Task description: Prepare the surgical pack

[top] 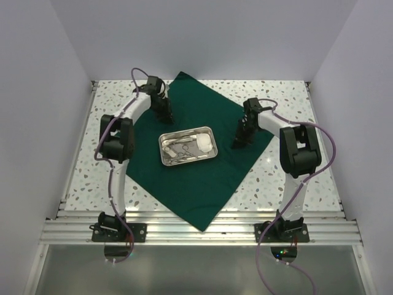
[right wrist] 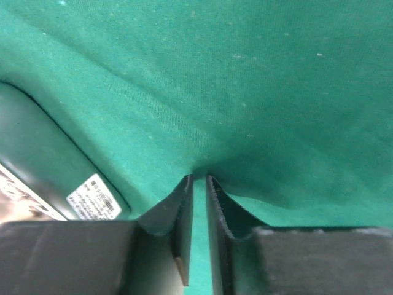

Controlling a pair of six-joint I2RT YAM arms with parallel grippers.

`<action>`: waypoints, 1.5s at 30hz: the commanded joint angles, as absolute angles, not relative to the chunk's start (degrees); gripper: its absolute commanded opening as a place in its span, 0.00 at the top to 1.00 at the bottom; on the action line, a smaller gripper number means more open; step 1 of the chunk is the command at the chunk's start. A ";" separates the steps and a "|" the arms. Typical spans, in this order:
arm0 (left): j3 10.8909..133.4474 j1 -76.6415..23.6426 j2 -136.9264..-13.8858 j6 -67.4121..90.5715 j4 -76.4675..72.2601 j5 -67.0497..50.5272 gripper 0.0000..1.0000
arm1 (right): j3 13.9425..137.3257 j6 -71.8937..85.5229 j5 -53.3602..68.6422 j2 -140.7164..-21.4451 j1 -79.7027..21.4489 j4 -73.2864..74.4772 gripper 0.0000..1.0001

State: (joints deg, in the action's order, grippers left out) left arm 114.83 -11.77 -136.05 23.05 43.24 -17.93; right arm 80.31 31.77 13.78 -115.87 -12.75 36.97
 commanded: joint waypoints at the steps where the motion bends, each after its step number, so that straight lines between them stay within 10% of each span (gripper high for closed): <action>1: 113.39 -10.64 -122.56 23.99 42.44 -0.23 0.73 | 82.79 29.53 11.51 -114.18 -12.74 41.04 0.78; 12: 91.88 -9.58 -98.99 22.85 44.21 5.36 0.70 | 83.15 20.66 8.01 -97.40 -22.83 51.40 0.01; 31: 71.99 -9.49 -82.80 37.35 52.21 17.50 0.67 | 62.66 24.44 0.18 -84.89 -70.39 49.57 0.07; 45: 66.54 -9.49 -71.72 39.29 55.46 13.97 0.69 | 60.38 23.21 -3.96 -93.51 -82.09 41.84 0.37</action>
